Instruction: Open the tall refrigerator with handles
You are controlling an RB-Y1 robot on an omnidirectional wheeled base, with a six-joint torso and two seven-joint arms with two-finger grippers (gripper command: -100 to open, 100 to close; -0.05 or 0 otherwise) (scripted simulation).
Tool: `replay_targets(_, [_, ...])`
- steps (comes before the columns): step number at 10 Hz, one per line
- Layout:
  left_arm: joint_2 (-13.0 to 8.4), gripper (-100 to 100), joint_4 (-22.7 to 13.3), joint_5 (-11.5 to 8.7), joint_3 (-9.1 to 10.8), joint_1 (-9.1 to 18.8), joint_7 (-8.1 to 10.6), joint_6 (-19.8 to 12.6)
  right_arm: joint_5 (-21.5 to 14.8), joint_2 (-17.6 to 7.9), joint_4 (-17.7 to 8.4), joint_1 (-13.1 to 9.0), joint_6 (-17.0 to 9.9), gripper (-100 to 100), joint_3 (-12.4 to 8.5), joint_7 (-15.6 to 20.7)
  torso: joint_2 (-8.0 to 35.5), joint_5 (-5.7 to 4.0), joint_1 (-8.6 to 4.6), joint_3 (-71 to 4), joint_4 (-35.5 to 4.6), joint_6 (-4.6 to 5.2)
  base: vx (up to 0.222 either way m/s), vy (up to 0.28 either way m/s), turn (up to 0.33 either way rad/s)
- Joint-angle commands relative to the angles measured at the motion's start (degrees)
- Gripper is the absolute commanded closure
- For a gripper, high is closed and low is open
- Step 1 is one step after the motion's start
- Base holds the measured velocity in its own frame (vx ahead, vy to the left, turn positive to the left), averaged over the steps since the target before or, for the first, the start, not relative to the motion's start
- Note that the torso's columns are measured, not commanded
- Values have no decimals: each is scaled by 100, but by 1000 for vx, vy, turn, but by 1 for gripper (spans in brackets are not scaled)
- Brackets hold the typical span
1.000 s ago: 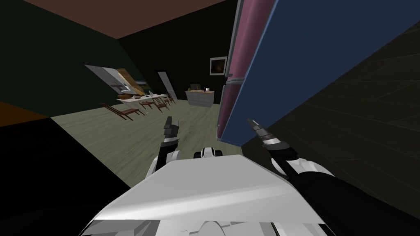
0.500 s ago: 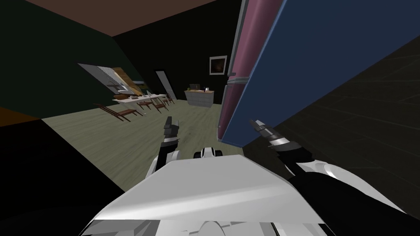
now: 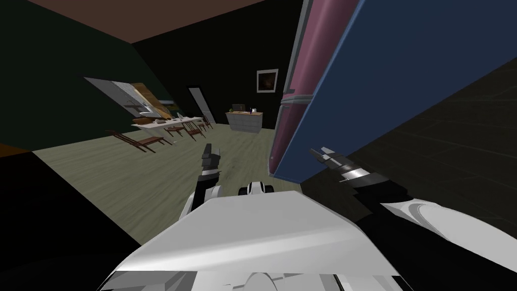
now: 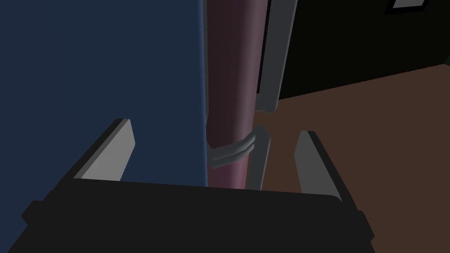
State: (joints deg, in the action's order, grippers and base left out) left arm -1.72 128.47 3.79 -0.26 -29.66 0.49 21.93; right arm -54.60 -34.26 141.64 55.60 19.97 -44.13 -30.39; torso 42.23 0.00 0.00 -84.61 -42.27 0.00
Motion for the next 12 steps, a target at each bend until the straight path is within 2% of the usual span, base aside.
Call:
replay_targets(1, [0,0,0,0,0,0,0,0,-366,-110,8,82,-29,-100,-236,-84,9,-2,-6,5,-2,-1,40,17,2])
replay_targets(2, [0,0,0,0,0,1,0,0,-585,-319,31,259,-79,-100,-499,-225,26,-5,-14,16,-7,0,65,35,-62])
replay_targets(3, [0,0,0,0,0,1,0,0,-752,-319,31,259,-79,-100,-552,-225,16,-2,-4,12,-6,2,74,45,-47])
replay_targets(4, [0,0,0,0,0,1,0,0,-921,-524,47,431,-134,-100,-778,-361,7,1,3,5,-2,-1,81,57,-86])
replay_targets(6, [0,0,0,0,0,1,0,0,-1147,-524,47,431,-134,-100,-862,-361,-5,1,3,-3,2,-2,82,40,-14])
replay_targets(7, [0,0,0,0,0,1,0,0,-1377,-722,59,598,-194,-100,-1130,-493,6,-2,-7,4,-1,-2,92,60,-68])
replay_targets(8, [0,0,0,0,0,0,0,0,-1531,-722,59,598,-194,-100,-1164,-493,3,1,3,3,-2,2,84,50,-59])
replay_targets(9, [0,0,0,0,0,1,0,0,-1715,-916,66,760,-258,-100,-1392,-621,7,0,0,4,-2,-1,116,52,-95])
replay_targets(10, [0,0,0,0,0,0,0,0,-1909,-916,66,760,-258,-100,-1457,-621,-2,0,0,-1,0,0,96,49,-43])
replay_targets(11, [0,0,0,0,0,1,0,0,-2116,-1105,70,916,-325,-100,-1623,-744,5,0,-2,2,-1,-2,119,67,-81])
replay_targets(12, [0,0,0,0,0,0,0,0,-2292,-1105,70,916,-325,-100,-1741,-744,0,1,5,1,-1,1,96,57,-48])
